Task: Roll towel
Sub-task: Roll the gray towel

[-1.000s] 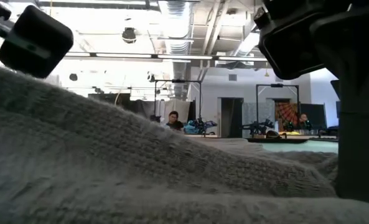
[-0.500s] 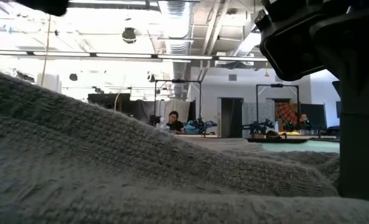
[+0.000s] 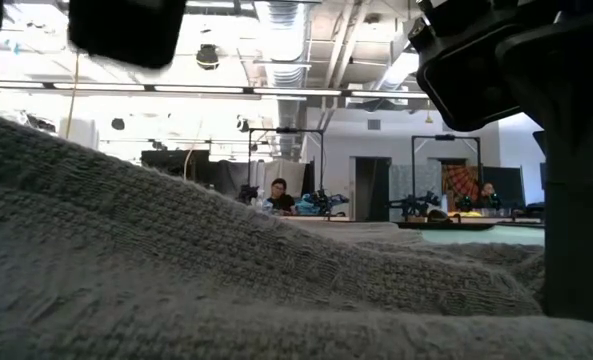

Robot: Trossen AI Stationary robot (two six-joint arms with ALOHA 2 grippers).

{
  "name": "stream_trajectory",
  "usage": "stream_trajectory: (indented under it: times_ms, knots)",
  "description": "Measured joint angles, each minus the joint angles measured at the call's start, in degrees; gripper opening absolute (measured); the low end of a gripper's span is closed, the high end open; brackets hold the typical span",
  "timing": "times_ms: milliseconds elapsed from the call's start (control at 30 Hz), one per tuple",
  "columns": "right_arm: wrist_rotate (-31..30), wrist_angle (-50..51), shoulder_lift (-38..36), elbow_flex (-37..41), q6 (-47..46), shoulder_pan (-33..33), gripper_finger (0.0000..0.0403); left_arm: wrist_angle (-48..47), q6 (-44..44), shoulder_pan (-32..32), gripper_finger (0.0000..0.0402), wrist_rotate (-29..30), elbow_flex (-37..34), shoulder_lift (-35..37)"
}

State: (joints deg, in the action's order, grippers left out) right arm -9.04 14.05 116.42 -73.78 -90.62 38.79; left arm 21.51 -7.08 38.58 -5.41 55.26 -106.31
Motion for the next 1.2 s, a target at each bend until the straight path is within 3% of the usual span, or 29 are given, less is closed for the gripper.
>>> stream_trajectory:
  times_ms: [233,433,633,900,1200]
  knots:
    - [0.1,0.1,0.0,0.0,-0.9,0.0,0.0025,-17.1,-3.5,-1.4,0.0000,4.6,8.9,-3.3]
    - [0.1,0.1,0.0,0.0,-0.9,0.0,0.0025,-24.2,-4.3,-1.8,0.0000,6.1,10.3,-3.3]
    - [0.1,0.0,0.1,0.0,0.9,0.1,0.0031,-26.4,-4.0,-2.7,0.0000,7.3,10.2,-4.2]
    - [0.2,-0.2,-0.2,0.1,3.4,0.1,0.0081,-26.6,-3.5,-3.6,0.0000,5.4,10.3,-7.0]
    - [-0.3,3.4,-6.0,0.1,6.7,1.4,0.0117,-27.9,-2.7,-3.9,0.0000,4.5,10.3,-7.7]
